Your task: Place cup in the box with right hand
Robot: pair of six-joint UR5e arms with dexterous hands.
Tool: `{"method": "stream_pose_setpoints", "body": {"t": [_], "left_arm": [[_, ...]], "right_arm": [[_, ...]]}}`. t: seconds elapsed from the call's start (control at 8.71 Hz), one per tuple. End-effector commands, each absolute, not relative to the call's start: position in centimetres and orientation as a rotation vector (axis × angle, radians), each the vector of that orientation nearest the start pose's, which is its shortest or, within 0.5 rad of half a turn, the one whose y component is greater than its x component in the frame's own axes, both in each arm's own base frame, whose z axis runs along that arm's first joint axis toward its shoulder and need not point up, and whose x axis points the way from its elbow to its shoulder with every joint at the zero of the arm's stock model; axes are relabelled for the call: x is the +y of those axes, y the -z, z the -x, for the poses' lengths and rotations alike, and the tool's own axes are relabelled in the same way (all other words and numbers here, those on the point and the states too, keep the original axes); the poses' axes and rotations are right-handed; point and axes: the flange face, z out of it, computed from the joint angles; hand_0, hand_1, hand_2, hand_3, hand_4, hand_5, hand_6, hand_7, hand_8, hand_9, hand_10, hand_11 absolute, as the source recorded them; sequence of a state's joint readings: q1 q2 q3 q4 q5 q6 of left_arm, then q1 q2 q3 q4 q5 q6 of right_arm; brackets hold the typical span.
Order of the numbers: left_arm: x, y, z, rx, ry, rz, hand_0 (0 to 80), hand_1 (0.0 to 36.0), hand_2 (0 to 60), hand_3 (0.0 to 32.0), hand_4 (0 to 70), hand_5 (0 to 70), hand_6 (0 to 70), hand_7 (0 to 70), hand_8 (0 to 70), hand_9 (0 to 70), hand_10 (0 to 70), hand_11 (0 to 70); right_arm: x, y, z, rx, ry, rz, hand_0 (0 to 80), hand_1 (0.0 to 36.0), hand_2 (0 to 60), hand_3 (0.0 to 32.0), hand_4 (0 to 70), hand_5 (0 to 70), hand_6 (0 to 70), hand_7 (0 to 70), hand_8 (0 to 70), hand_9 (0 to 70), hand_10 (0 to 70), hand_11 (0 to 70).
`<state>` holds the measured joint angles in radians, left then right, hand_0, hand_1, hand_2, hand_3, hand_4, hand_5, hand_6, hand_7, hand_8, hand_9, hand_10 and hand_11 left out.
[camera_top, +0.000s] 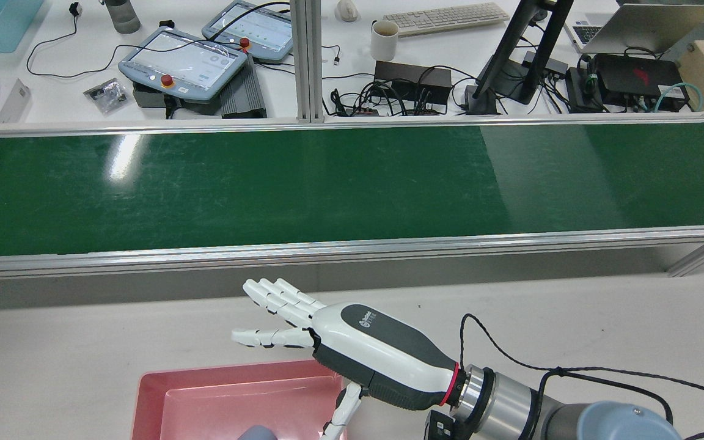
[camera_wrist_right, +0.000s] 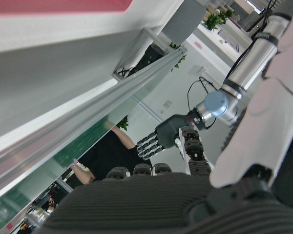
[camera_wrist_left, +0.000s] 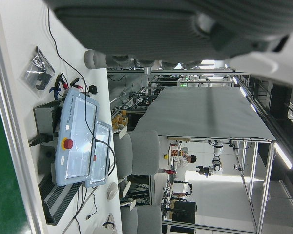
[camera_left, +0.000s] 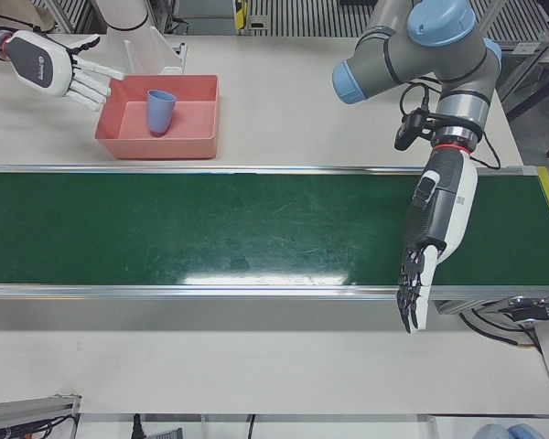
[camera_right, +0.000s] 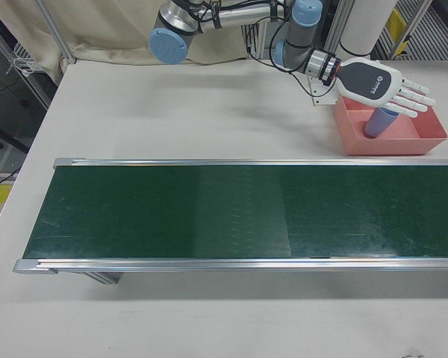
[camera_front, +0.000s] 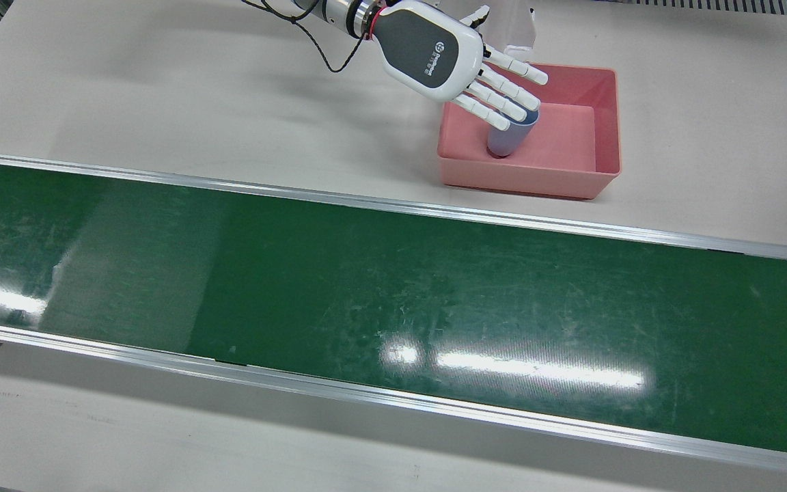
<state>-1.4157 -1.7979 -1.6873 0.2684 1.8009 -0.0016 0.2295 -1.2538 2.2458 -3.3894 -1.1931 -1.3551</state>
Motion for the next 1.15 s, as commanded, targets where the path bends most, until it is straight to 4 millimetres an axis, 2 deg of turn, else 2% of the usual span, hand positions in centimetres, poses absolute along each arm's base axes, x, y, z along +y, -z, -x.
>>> {"method": "stream_pose_setpoints", "body": {"t": [0.0,0.11,0.34,0.46,0.57,0.69,0.8,0.92,1.03], "left_arm": [[-57.9,-53.7,2.1,2.085,1.932,0.390,0.0,0.0,0.0,0.0,0.0,0.0,0.0,0.0,0.0,0.0,0.0,0.0],[-57.9,-53.7,2.1,2.085,1.932,0.390,0.0,0.0,0.0,0.0,0.0,0.0,0.0,0.0,0.0,0.0,0.0,0.0],[-57.9,-53.7,2.1,2.085,1.932,0.390,0.0,0.0,0.0,0.0,0.0,0.0,0.0,0.0,0.0,0.0,0.0,0.0],[-57.9,-53.6,2.1,2.087,1.930,0.390,0.0,0.0,0.0,0.0,0.0,0.0,0.0,0.0,0.0,0.0,0.0,0.0],[-57.9,-53.6,2.1,2.087,1.930,0.390,0.0,0.0,0.0,0.0,0.0,0.0,0.0,0.0,0.0,0.0,0.0,0.0],[-57.9,-53.6,2.1,2.087,1.930,0.390,0.0,0.0,0.0,0.0,0.0,0.0,0.0,0.0,0.0,0.0,0.0,0.0],[-57.9,-53.6,2.1,2.087,1.930,0.390,0.0,0.0,0.0,0.0,0.0,0.0,0.0,0.0,0.0,0.0,0.0,0.0],[-58.0,-53.5,2.1,2.088,1.929,0.390,0.0,0.0,0.0,0.0,0.0,0.0,0.0,0.0,0.0,0.0,0.0,0.0],[-58.0,-53.6,2.1,2.087,1.930,0.390,0.0,0.0,0.0,0.0,0.0,0.0,0.0,0.0,0.0,0.0,0.0,0.0]], "right_arm": [[-38.1,-27.1,33.0,-2.359,-0.892,-0.316,44.4,14.4,12.6,0.0,0.0,2.8,3.1,14.2,0.0,1.4,0.0,0.0],[-42.2,-28.1,27.5,-2.356,-0.981,-0.429,44.3,13.9,11.4,0.0,0.0,3.0,4.0,18.4,0.0,2.3,0.0,0.0],[-47.7,-32.3,16.8,-2.290,-1.186,-0.609,44.0,13.7,12.1,0.0,0.0,3.6,6.2,28.6,1.1,7.9,0.0,0.0],[-49.2,-35.2,12.7,-2.247,-1.291,-0.647,43.8,13.8,12.2,0.0,0.0,3.5,5.9,26.7,0.7,7.1,0.0,0.0],[-50.7,-39.0,8.5,-2.202,-1.426,-0.663,43.2,13.2,11.2,0.0,0.0,3.2,5.2,23.7,0.0,4.6,0.0,0.0],[-51.3,-42.8,5.4,-2.173,-1.563,-0.633,42.4,12.3,9.5,0.0,0.0,2.4,3.7,17.4,0.0,2.0,0.0,0.0],[-52.3,-46.9,4.7,-2.152,-1.705,-0.543,42.1,12.5,10.4,0.0,0.0,2.1,2.5,12.3,0.0,1.0,0.0,0.0],[-53.6,-52.2,5.1,-2.116,-1.854,-0.413,41.6,13.0,11.8,0.0,0.0,2.2,2.4,11.8,0.0,0.9,0.0,0.0],[-54.0,-53.2,4.6,-2.104,-1.881,-0.401,40.9,13.8,14.9,0.0,0.0,2.1,2.5,12.6,0.0,1.1,0.0,0.0]]}}
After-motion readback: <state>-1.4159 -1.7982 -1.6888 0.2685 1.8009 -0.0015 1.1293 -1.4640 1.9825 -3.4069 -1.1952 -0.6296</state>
